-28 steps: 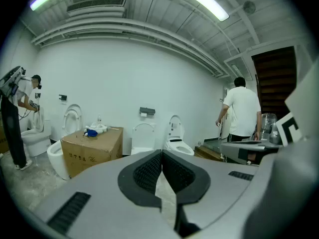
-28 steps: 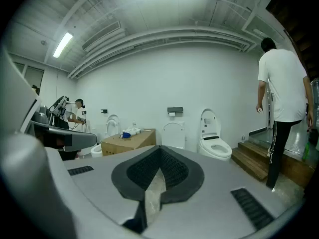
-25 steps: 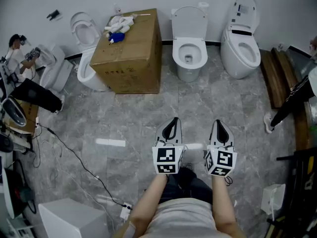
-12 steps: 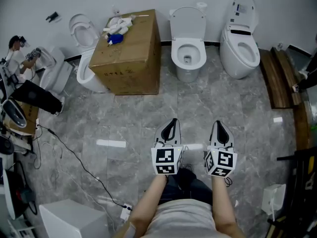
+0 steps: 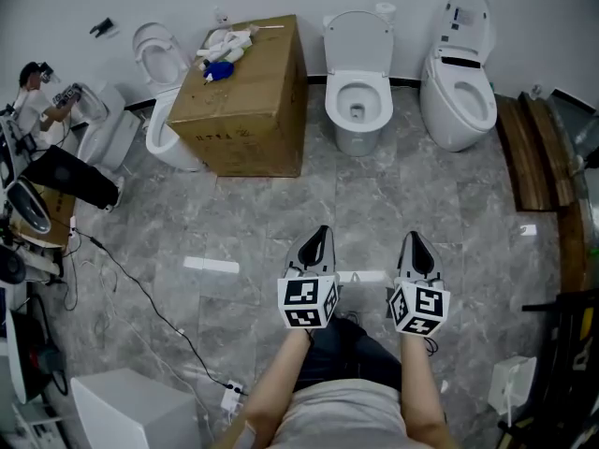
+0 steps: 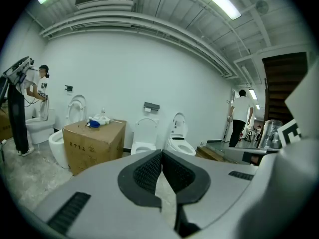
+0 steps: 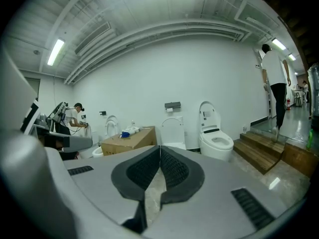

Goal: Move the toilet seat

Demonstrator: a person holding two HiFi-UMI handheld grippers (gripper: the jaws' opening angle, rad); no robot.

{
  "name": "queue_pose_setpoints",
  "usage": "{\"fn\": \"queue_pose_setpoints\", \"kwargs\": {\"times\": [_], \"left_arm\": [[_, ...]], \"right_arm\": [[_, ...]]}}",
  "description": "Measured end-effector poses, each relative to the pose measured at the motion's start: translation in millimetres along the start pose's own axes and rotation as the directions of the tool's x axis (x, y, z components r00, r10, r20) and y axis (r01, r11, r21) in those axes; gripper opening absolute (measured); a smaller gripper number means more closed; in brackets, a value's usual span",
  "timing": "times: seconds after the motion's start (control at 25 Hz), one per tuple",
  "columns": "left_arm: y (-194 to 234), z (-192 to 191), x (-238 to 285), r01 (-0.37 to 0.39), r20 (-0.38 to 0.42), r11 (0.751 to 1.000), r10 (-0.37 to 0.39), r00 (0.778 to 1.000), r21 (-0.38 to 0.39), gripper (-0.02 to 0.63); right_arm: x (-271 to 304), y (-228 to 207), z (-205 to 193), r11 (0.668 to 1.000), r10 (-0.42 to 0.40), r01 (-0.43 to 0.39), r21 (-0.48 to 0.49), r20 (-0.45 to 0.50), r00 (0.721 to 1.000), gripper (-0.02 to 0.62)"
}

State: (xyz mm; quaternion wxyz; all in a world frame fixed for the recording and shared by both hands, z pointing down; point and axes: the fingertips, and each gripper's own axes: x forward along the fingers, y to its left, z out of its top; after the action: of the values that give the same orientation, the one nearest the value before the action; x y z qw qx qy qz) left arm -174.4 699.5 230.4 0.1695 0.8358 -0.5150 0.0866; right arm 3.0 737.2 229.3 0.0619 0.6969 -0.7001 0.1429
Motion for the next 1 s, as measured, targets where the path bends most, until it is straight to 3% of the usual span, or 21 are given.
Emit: {"fn": "queue_pose_setpoints", "kwargs": {"times": [0.52,1.0], "left_arm": [[-1.6,-4.8,22.9,-0.034,-0.011,0.999,0.034,0.999,-0.008,0.017],[39.4,26.1,112.1,-0.025,-0.028,1.0,0.024,0.999,-0.014,0.017]], "right_arm": [[26.0,-12.0,-11.3,0.997,0.07,-0.069,0.041,-0.036,0.997,0.015],[123.6,-15.2,4.4,0.994,0.067,-0.062,0.086,-0.062,0.996,0.015]]}}
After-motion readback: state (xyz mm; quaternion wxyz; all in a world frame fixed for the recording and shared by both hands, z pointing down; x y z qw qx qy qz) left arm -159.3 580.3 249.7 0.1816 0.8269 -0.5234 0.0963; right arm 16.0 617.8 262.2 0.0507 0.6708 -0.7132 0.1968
